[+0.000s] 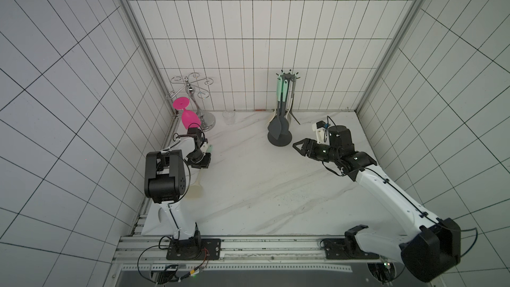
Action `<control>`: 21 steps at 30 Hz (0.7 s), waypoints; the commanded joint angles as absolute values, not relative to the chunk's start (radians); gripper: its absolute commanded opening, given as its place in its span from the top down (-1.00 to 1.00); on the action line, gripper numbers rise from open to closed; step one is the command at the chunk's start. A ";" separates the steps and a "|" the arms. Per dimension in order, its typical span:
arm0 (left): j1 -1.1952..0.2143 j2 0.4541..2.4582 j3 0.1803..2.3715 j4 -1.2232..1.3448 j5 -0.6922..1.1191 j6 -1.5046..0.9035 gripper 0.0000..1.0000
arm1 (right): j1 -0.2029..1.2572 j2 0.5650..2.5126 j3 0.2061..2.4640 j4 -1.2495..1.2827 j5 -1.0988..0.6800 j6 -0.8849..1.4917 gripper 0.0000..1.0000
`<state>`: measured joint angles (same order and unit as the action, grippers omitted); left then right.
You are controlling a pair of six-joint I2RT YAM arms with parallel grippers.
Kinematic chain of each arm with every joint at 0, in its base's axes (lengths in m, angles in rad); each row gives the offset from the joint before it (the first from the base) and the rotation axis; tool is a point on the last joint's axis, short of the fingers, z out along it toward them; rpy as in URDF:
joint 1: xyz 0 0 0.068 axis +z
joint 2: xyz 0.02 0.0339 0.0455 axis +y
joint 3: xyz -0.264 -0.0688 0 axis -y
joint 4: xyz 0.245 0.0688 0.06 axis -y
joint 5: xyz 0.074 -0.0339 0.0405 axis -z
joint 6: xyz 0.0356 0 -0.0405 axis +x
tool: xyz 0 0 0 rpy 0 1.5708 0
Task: Take the spatula off the kitchen utensil rack
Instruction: Place the spatula at the center of the board.
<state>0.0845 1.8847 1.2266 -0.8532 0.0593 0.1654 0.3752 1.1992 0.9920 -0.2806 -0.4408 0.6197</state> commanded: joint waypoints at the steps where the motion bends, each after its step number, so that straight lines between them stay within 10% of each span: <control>1: 0.063 1.868 1.221 -0.844 0.013 0.167 0.26 | 0.383 1.201 0.968 -0.279 -0.448 0.606 -0.24; 21: 0.059 1.740 1.273 -0.821 0.069 0.073 -0.09 | 0.398 1.248 1.050 -0.323 -0.367 0.595 -0.23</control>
